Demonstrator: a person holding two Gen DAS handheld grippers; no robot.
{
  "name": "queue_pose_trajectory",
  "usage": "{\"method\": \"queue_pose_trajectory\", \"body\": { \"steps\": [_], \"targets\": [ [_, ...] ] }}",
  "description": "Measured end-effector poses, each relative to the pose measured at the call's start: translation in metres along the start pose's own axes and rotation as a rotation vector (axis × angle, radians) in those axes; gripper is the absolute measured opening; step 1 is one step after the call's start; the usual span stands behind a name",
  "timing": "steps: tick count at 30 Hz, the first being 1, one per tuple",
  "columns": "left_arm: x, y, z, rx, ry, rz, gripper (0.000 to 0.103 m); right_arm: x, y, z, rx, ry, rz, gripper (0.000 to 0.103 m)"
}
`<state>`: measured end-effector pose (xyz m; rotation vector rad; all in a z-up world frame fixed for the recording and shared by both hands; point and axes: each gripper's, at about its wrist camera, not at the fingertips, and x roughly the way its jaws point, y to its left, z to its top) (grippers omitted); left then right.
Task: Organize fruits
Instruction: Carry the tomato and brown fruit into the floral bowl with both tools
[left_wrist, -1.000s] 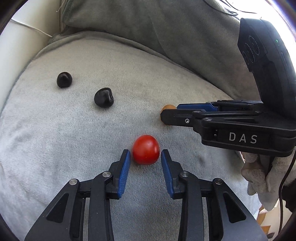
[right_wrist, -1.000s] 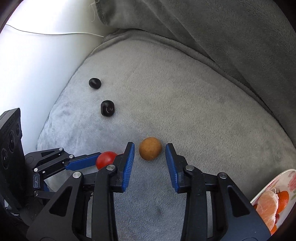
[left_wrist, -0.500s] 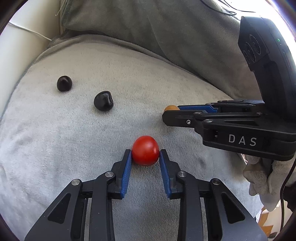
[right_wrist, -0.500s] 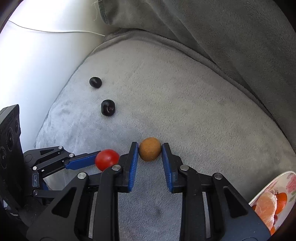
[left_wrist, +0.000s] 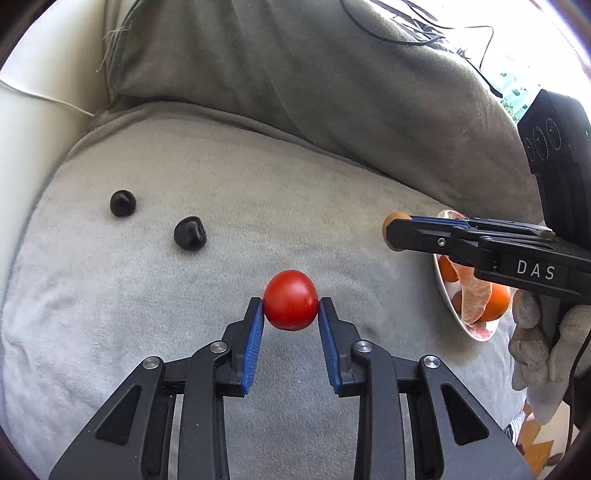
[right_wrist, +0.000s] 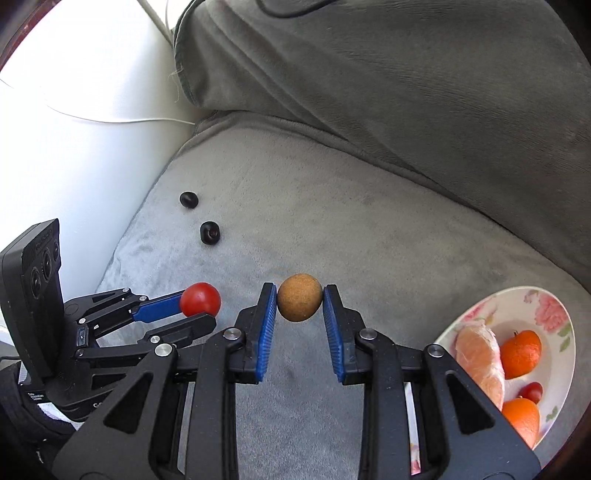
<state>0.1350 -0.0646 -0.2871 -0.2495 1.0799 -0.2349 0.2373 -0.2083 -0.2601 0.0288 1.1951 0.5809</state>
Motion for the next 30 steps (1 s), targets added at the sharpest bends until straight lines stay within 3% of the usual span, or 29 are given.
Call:
{"method": "queue_pose_trajectory", "body": {
  "steps": [14, 30],
  "targets": [
    [-0.008, -0.063, 0.018, 0.104, -0.027, -0.069, 0.028, -0.072, -0.06, -0.031, 0.129, -0.102, -0.08, 0.027],
    [0.016, -0.138, 0.029, 0.226, -0.003, -0.162, 0.028, -0.114, -0.125, -0.07, 0.285, -0.153, -0.158, 0.027]
  ]
}}
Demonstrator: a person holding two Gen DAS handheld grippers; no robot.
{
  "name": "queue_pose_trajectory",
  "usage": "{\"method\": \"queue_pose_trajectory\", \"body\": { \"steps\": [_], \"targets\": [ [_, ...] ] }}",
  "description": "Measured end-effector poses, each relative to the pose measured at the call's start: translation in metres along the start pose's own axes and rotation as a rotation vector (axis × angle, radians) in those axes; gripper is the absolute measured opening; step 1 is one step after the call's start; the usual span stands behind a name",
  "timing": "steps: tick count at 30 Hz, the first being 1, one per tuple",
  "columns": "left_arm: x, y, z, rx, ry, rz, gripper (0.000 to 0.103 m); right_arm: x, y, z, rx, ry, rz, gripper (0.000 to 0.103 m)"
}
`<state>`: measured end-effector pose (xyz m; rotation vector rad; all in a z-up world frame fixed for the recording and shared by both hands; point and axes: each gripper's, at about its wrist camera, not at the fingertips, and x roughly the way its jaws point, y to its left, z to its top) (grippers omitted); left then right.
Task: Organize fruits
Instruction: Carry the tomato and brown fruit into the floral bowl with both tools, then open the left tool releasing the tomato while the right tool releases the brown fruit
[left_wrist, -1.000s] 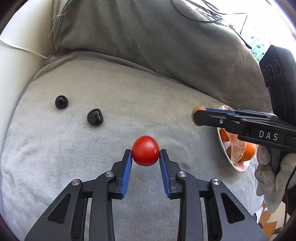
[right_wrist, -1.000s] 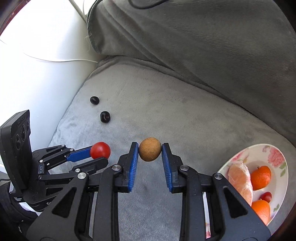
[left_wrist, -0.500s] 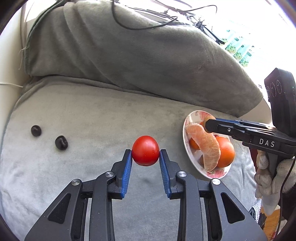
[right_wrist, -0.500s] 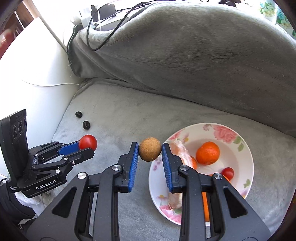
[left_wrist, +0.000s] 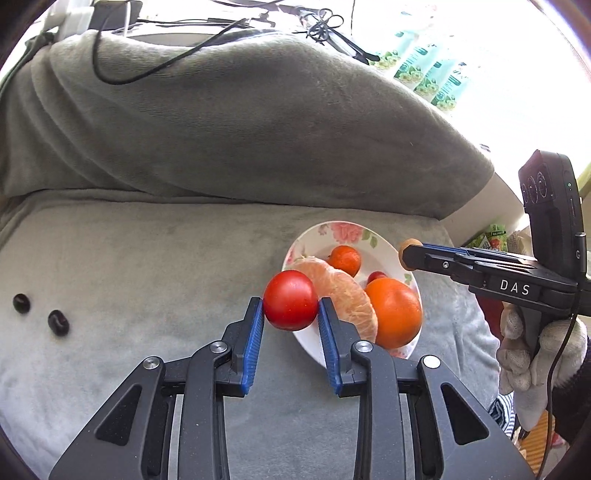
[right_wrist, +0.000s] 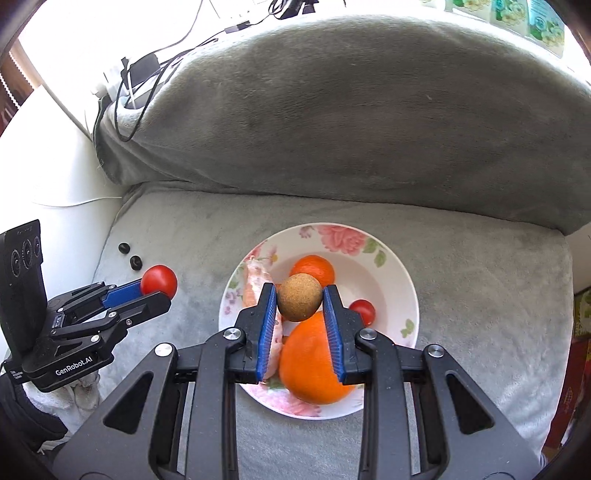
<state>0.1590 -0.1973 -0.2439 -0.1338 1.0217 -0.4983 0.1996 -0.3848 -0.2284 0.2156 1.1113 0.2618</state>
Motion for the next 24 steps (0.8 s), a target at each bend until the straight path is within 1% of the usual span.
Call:
{"method": "queue_pose_trajectory", "body": {
  "steps": [7, 15, 24],
  "targets": [
    [0.011, -0.019, 0.007, 0.042, 0.017, -0.03, 0.028, -0.006, -0.027, -0.004, 0.04, -0.005, -0.015, 0.027],
    [0.022, -0.037, 0.013, 0.071, 0.043, -0.055, 0.028, -0.001, -0.049, -0.003, 0.082, -0.001, -0.023, 0.027],
    [0.033, -0.052, 0.014, 0.092, 0.067, -0.076, 0.028, 0.004, -0.057, 0.002, 0.085, 0.008, -0.015, 0.027]
  ]
}}
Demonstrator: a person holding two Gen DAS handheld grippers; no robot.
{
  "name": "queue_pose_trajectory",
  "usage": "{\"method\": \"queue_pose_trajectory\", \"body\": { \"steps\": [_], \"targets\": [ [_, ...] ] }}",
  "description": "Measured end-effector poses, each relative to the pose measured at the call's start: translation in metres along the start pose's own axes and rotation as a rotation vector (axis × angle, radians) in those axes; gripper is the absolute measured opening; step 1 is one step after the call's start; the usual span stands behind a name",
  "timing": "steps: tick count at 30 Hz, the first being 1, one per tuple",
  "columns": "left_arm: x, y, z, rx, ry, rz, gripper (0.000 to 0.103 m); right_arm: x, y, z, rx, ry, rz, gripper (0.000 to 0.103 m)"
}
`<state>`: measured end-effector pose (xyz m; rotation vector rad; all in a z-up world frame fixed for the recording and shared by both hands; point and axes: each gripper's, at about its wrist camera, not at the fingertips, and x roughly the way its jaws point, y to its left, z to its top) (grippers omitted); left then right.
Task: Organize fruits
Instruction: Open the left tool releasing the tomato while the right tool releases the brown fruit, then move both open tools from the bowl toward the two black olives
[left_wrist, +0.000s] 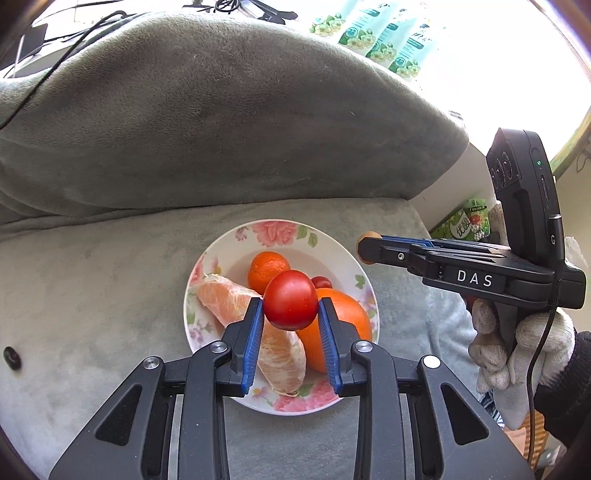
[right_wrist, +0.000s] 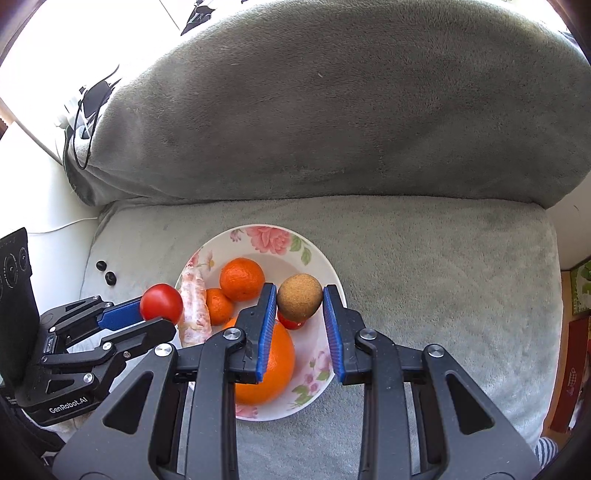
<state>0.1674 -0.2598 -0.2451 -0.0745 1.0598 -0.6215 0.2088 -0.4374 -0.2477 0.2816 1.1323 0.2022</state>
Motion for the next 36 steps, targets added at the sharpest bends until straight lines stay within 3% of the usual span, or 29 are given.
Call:
{"method": "queue_pose_trajectory", "body": {
  "steps": [11, 13, 15, 18, 22, 25, 36],
  "targets": [
    [0.003, -0.003, 0.002, 0.005, 0.017, -0.013, 0.029, 0.0, 0.003, 0.004, 0.002, -0.002, 0.004, 0.027],
    [0.006, -0.004, 0.003, 0.007, 0.018, -0.014, 0.033, -0.001, 0.002, 0.004, 0.003, -0.003, 0.004, 0.028],
    [0.004, -0.005, 0.004, 0.005, 0.014, -0.014, 0.045, -0.003, 0.003, 0.005, 0.002, -0.009, 0.004, 0.04],
    [0.004, -0.006, 0.005, 0.009, 0.013, -0.005, 0.052, -0.007, 0.003, 0.006, 0.002, -0.025, -0.001, 0.057],
    [0.004, -0.008, 0.005, 0.008, 0.016, 0.004, 0.056, -0.01, 0.004, 0.009, 0.004, -0.038, -0.001, 0.058],
    [0.003, -0.008, 0.005, 0.011, 0.013, 0.008, 0.057, -0.012, 0.006, 0.01, 0.004, -0.048, -0.008, 0.072],
    [-0.005, -0.003, 0.003, 0.012, 0.003, 0.024, 0.061, -0.019, 0.009, 0.013, 0.013, -0.07, -0.007, 0.073]
  ]
}}
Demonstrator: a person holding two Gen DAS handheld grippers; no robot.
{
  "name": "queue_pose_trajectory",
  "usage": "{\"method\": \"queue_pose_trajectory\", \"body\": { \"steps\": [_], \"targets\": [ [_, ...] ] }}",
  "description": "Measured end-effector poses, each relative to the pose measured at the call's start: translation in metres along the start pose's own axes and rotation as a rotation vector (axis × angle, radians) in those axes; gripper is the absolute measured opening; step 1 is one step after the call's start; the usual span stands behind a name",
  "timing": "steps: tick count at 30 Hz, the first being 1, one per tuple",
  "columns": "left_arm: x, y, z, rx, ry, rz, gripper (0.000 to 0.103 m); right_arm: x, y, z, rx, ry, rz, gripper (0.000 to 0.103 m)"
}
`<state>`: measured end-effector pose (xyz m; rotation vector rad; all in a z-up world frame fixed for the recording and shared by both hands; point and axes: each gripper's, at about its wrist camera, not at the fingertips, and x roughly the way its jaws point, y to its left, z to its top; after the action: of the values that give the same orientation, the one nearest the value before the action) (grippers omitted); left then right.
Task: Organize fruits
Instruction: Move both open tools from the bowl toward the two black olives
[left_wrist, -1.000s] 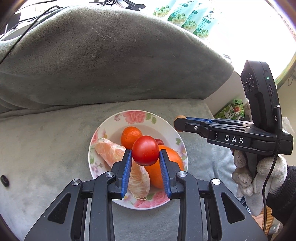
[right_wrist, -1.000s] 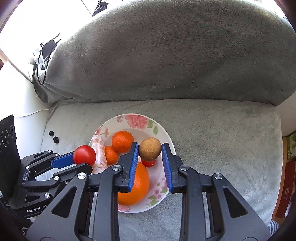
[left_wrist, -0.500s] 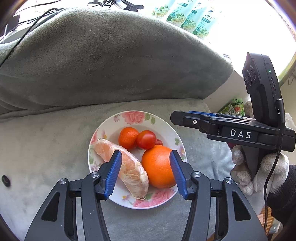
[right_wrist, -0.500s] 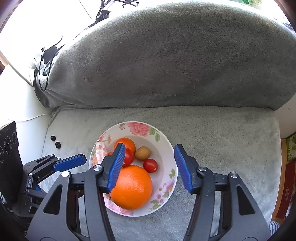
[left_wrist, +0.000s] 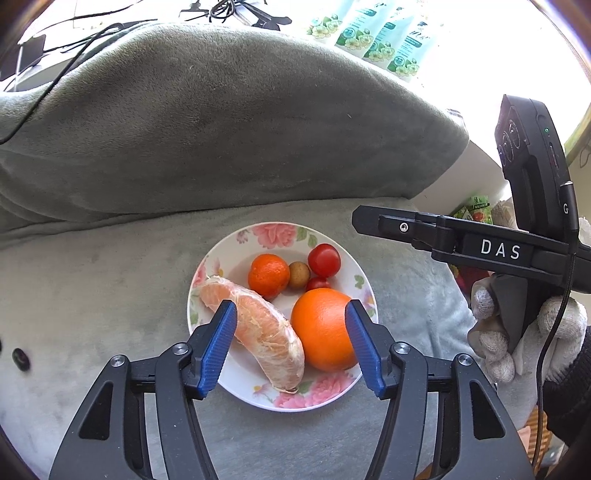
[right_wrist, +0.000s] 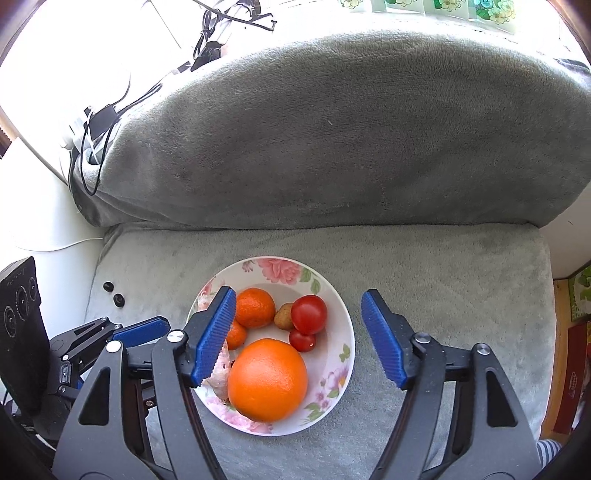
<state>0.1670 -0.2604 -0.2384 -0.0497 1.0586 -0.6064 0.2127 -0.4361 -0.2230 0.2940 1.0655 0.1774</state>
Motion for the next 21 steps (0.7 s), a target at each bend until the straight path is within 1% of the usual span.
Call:
{"method": "queue_pose_trajectory", "body": {
  "steps": [14, 21],
  "targets": [
    [-0.019, 0.016, -0.006, -0.023, -0.031, 0.024, 0.062, -0.006, 0.015, 0.004, -0.008, -0.019, 0.011, 0.073],
    [-0.033, 0.025, -0.008, -0.043, -0.056, 0.043, 0.062, -0.01, 0.034, 0.007, -0.044, -0.037, 0.019, 0.073]
  ]
}}
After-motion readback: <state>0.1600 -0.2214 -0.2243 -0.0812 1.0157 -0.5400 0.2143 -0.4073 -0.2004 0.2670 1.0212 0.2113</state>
